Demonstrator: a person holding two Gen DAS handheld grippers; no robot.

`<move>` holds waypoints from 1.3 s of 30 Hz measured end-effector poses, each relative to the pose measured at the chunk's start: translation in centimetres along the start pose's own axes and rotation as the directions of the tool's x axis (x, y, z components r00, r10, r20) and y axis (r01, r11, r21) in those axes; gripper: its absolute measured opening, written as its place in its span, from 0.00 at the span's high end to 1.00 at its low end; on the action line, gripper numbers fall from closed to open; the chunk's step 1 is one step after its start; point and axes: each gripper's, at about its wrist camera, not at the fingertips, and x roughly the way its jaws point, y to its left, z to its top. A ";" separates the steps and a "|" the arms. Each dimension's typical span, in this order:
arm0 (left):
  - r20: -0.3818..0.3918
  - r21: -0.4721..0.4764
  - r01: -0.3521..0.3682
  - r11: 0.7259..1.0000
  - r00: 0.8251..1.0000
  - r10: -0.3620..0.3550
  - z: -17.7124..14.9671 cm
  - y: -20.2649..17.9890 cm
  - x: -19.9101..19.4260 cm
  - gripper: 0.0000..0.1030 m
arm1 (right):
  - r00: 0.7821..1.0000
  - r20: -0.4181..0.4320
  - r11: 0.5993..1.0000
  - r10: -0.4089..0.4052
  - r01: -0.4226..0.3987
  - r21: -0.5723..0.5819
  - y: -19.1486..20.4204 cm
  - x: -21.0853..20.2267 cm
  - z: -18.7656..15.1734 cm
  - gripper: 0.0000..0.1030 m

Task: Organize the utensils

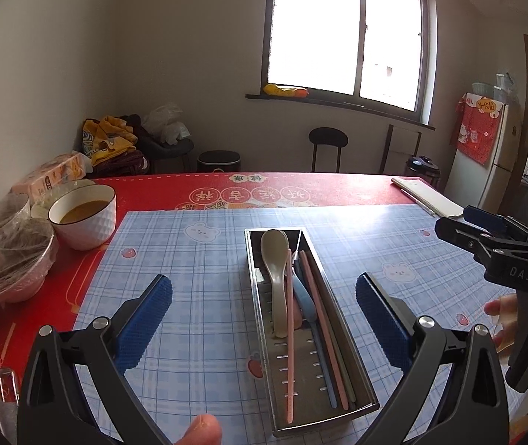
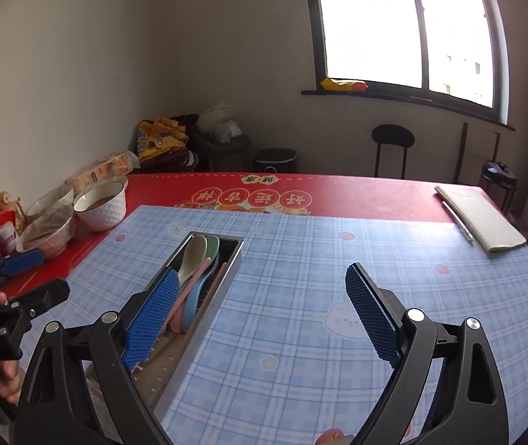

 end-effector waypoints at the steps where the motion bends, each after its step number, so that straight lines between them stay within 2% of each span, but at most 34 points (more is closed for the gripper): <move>1: 0.016 0.005 -0.005 1.000 1.000 0.005 0.3 -0.4 -0.4 0.06 | 1.000 0.021 1.000 -0.008 0.008 -0.001 -0.4 -0.9 0.2 0.15; 7: 0.126 0.033 -0.040 0.999 0.991 0.035 2.3 -3.3 -3.7 0.06 | 0.991 0.121 0.998 -0.058 0.057 0.007 -2.4 -6.2 1.3 0.14; 11: 0.213 0.053 -0.078 0.996 0.975 0.065 3.2 -5.5 -6.1 0.06 | 0.979 0.177 0.995 -0.098 0.098 0.010 -3.5 -9.4 1.5 0.14; 16: 0.266 0.066 -0.059 0.996 0.963 0.040 3.8 -7.5 -8.2 0.06 | 0.966 0.223 0.991 -0.132 0.135 0.003 -4.0 -12.1 1.4 0.14; 23: 0.274 0.066 -0.072 0.995 0.960 0.051 3.7 -8.7 -9.1 0.06 | 0.950 0.262 0.985 -0.171 0.169 0.028 -4.2 -13.9 0.8 0.14; 39: 0.236 0.069 -0.059 0.996 0.971 0.041 3.2 -8.9 -8.2 0.06 | 0.944 0.257 0.978 -0.208 0.199 0.060 -4.7 -14.0 0.5 0.14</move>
